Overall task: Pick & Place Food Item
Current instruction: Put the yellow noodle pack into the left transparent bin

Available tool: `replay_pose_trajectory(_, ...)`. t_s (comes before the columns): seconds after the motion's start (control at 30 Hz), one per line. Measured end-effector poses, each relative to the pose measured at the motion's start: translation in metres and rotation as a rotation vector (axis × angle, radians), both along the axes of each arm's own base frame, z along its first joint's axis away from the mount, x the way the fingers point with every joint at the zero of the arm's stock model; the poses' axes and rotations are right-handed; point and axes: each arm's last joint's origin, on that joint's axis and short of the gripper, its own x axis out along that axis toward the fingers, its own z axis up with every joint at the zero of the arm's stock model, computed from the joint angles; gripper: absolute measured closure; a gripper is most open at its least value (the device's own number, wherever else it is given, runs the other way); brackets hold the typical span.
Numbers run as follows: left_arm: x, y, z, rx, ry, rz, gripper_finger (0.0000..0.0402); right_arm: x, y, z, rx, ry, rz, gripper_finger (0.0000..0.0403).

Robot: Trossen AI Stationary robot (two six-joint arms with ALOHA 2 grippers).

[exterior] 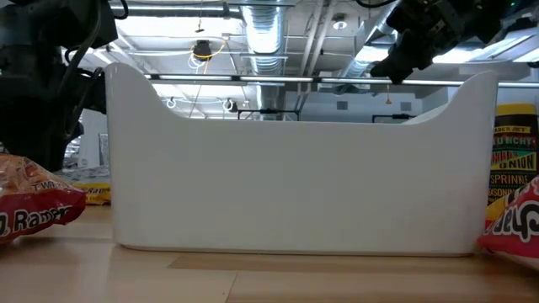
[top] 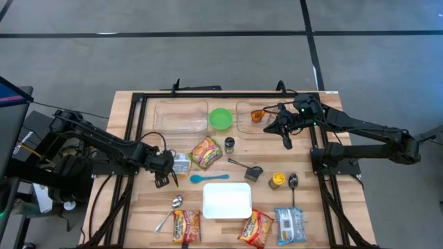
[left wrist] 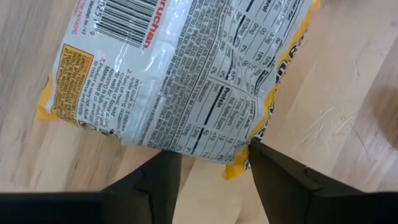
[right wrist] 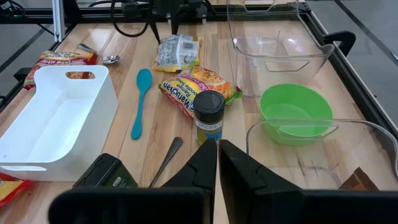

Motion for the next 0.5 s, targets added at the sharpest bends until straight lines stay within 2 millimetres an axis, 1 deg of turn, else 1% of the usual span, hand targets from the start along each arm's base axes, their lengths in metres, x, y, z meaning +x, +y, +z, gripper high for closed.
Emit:
replay_pose_trajectory(0.17, 0.0003, 0.0007, 0.0001, 0.022, -0.009, 0.012, 0.0191, 0.0000, 0.0000, 0.0000, 0.000, 0.000, 0.000, 0.0390)
replay_pose_trajectory(0.5, 0.0006, 0.0014, 0.0002, 0.047, -0.018, 0.021, 0.0126, 0.0000, 0.0000, 0.0000, 0.000, 0.000, 0.000, 0.0390)
